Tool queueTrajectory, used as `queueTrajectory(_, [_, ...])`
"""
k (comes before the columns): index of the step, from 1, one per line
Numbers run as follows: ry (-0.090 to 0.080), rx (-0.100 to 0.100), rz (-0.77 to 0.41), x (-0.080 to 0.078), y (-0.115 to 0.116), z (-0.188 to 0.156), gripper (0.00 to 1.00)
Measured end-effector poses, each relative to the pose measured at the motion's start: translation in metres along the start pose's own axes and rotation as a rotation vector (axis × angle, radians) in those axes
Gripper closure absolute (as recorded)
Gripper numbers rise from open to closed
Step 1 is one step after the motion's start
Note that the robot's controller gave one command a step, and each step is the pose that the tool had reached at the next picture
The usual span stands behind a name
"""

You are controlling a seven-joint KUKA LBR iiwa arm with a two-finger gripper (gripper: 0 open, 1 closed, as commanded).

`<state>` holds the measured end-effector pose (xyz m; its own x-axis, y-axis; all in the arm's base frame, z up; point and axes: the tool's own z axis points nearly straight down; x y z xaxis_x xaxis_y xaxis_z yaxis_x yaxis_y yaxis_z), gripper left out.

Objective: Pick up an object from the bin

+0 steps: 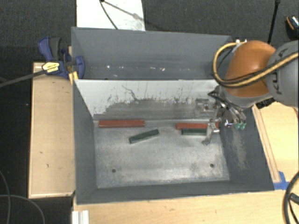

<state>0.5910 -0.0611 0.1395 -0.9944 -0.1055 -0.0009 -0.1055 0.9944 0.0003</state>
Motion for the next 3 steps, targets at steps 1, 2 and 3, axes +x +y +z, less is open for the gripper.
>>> queueTrajectory(1, [0.001, 0.000, -0.007, -0.001, -0.005, 0.007, 0.00])
queueTrajectory(2, [0.004, -0.001, -0.022, 0.008, -0.015, 0.073, 0.00])
queueTrajectory(3, [-0.001, -0.004, -0.082, -0.005, 0.062, 0.069, 0.00])
